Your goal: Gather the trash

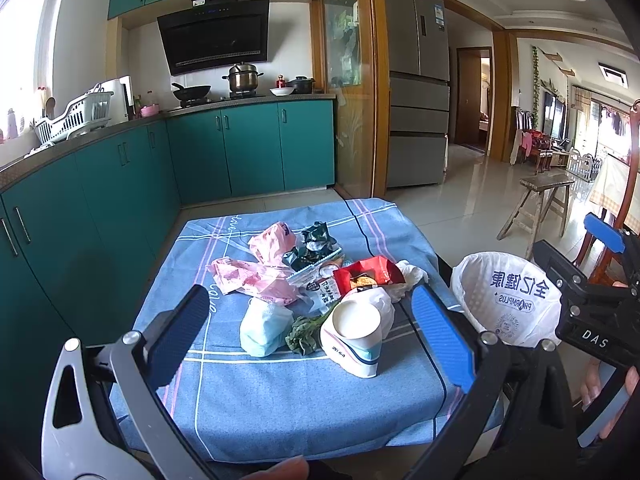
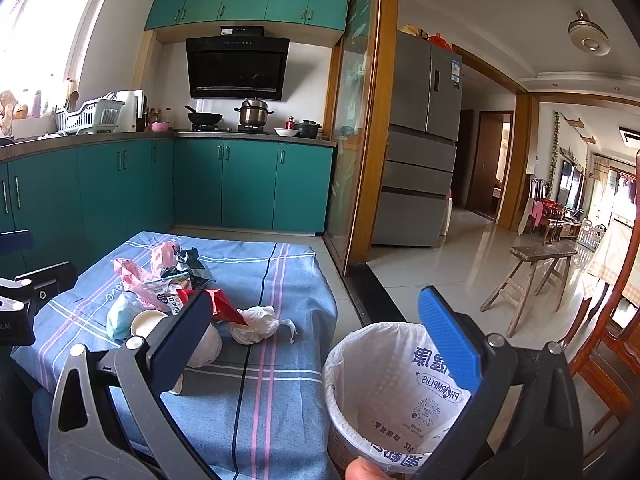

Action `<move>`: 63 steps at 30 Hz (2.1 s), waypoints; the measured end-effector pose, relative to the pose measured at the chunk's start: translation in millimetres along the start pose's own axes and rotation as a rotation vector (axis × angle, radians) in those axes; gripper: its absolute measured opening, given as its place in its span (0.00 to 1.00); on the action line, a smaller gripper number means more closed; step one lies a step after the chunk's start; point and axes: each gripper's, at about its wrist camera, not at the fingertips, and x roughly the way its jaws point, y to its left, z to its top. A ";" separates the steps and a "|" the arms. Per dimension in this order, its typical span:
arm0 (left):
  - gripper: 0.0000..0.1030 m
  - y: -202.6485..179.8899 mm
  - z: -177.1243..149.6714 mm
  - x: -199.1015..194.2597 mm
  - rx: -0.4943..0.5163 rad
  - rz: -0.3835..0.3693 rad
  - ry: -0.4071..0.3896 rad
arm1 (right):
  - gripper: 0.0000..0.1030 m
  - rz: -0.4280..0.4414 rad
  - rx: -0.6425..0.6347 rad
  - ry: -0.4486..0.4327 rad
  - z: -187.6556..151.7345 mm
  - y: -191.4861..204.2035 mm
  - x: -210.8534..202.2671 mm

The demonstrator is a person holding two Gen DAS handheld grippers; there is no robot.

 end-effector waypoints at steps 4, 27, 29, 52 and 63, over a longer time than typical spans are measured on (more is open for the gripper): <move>0.98 -2.3 -1.9 1.2 0.001 0.003 0.005 | 0.98 -0.008 0.003 0.006 -3.4 -1.5 0.8; 0.98 -4.4 -6.5 6.9 0.021 0.066 0.020 | 0.98 -0.181 0.016 0.059 -10.3 -6.9 13.5; 0.98 -3.9 -7.0 8.4 0.019 0.066 0.025 | 0.98 -0.178 0.015 0.059 -10.4 -6.8 13.5; 0.98 5.0 -12.9 31.9 -0.002 0.091 0.079 | 0.98 -0.164 0.008 0.097 -17.3 -5.6 29.7; 0.98 5.8 -16.3 41.1 -0.001 0.092 0.096 | 0.98 -0.167 0.007 0.112 -20.1 -6.6 35.6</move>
